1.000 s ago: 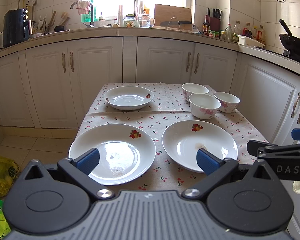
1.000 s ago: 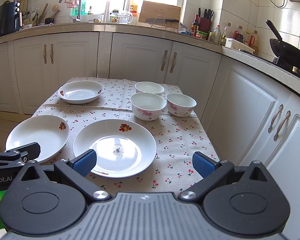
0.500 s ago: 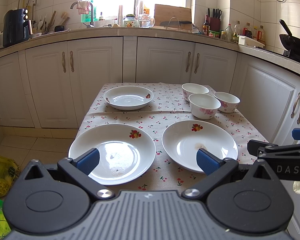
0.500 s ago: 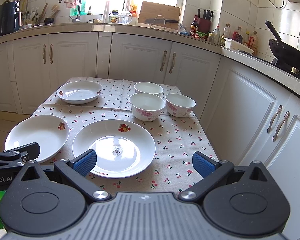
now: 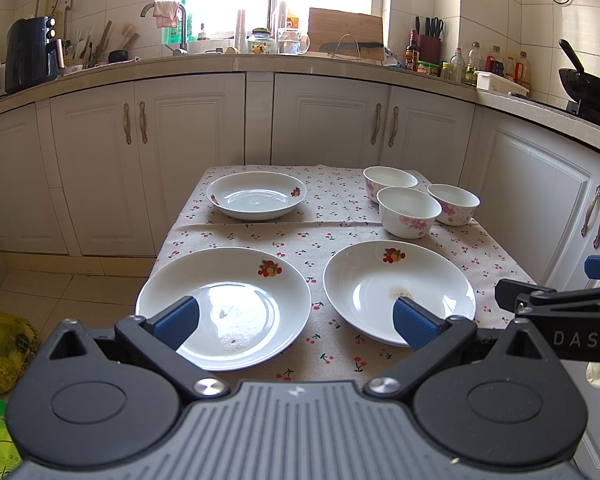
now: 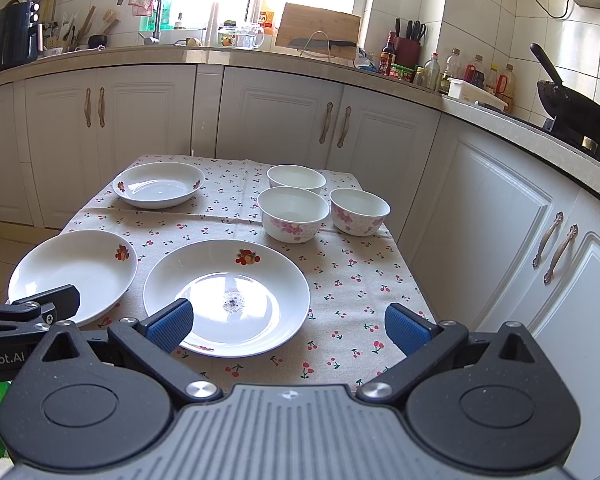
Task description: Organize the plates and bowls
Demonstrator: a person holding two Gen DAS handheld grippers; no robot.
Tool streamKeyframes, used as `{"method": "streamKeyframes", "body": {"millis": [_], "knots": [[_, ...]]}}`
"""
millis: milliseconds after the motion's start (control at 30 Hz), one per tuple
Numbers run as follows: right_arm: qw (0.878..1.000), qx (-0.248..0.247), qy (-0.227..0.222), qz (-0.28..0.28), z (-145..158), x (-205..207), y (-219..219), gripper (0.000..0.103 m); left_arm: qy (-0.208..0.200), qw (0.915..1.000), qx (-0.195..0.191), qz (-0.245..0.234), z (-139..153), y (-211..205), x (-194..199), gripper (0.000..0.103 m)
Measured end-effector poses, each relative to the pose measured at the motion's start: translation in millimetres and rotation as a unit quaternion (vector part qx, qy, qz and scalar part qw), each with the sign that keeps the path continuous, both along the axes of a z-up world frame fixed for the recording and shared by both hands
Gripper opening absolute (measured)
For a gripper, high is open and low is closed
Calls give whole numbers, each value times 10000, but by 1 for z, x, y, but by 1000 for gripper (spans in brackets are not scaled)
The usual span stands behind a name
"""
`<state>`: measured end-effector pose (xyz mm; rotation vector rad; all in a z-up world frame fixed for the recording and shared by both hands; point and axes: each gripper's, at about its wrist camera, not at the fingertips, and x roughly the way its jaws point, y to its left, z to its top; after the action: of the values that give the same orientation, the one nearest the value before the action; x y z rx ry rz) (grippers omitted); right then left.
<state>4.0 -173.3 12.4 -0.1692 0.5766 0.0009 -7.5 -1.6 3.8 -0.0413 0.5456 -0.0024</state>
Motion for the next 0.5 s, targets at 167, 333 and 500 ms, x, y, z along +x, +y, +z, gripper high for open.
{"method": "streamKeyframes", "body": {"millis": [167, 333, 500], "knots": [[10000, 6, 9, -1, 0, 2, 0, 103, -1, 10000, -34, -28, -1, -1, 3, 102], [10000, -29, 3, 33, 0, 5, 0, 103, 35, 9999, -34, -98, -3, 1, 7, 102], [9999, 6, -29, 160, 2, 13, -2, 103, 10, 9997, -75, -238, -3, 2, 13, 102]]}}
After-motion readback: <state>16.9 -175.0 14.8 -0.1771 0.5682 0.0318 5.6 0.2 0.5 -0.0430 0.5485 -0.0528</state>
